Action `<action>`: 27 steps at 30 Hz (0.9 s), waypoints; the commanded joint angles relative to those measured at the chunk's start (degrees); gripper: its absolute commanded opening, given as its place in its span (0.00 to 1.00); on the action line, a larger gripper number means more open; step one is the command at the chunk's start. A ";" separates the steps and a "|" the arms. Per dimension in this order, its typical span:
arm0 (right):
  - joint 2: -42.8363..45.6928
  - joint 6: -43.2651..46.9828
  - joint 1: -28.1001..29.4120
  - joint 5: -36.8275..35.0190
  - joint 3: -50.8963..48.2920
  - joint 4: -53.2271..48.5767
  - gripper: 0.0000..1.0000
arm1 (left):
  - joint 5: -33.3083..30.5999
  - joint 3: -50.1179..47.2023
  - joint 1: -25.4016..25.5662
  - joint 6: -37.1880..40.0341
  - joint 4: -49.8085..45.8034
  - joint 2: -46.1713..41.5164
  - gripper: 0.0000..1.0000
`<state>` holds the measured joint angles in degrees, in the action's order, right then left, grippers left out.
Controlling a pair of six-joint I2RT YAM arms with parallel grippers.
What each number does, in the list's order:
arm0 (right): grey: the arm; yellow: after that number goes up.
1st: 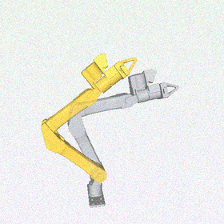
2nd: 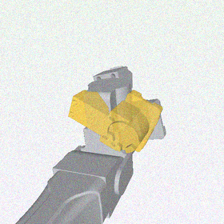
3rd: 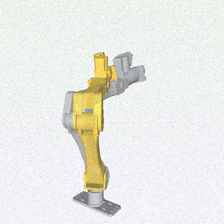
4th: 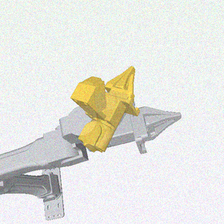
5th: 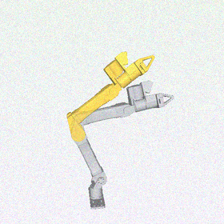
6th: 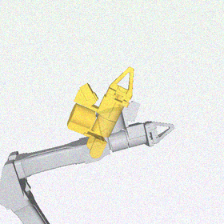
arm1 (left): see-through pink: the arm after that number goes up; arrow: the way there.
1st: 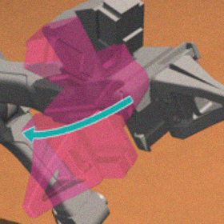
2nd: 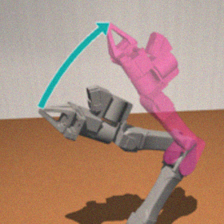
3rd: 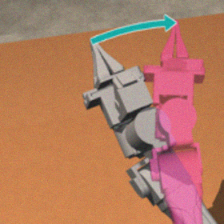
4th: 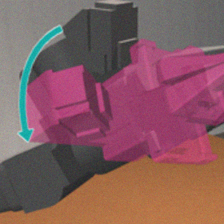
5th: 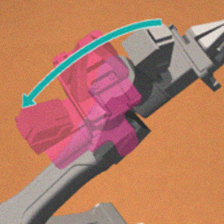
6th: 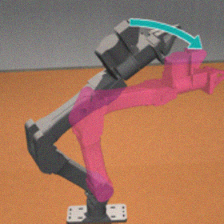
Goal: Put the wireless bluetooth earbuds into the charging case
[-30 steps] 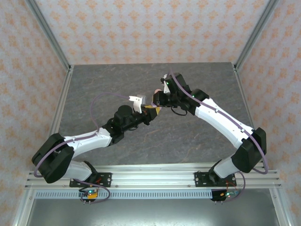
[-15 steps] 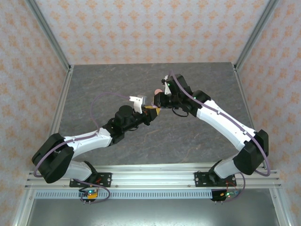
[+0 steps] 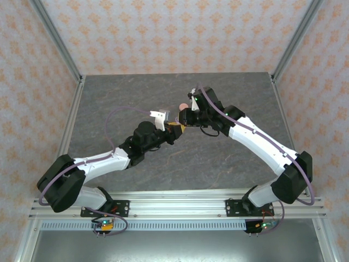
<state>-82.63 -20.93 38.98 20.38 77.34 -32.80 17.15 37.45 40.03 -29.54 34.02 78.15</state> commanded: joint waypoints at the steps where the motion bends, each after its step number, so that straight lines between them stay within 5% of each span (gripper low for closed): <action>1: 0.30 0.75 0.57 -1.38 -0.62 -2.22 0.20 | 1.22 2.16 -0.13 2.24 1.17 -2.14 0.13; 13: -1.61 1.73 0.57 2.13 1.17 -4.81 0.22 | 1.86 2.25 0.64 8.25 -2.81 -4.42 0.14; 27: -0.07 2.59 0.60 1.39 3.48 -9.10 0.13 | 2.36 1.66 1.71 21.39 -9.31 -7.34 0.13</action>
<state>-83.74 -19.40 39.24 22.41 79.11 -39.03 18.22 37.47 40.91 -13.61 24.34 73.25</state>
